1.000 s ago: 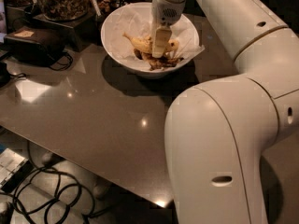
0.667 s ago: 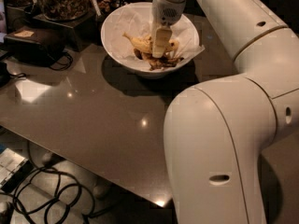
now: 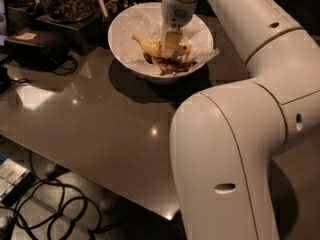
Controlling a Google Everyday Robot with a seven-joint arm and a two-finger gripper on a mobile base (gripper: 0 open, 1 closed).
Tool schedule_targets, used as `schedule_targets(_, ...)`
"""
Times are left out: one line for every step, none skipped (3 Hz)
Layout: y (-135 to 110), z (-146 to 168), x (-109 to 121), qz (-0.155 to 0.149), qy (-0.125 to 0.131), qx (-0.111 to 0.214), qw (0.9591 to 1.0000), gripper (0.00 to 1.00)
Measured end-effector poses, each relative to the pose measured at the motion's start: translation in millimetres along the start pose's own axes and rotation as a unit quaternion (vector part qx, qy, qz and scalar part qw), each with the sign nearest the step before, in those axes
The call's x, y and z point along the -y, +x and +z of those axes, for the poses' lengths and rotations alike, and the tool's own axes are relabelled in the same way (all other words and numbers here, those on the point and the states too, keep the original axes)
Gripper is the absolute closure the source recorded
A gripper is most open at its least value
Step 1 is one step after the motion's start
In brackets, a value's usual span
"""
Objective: Pick banana from white bowl
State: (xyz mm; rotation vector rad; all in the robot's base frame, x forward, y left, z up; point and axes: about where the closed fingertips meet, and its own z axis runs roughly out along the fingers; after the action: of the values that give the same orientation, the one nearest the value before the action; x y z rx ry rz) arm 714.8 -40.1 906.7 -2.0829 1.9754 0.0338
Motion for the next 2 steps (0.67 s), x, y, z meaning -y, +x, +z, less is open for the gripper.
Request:
schedule_targets(-0.9,-1.2,1.7,-0.005,0.004,-0.003,1.0000,0.82)
schedule_targets(2.0,-7.4,3.4,0.010,0.021,-0.007,0.9997,1.00)
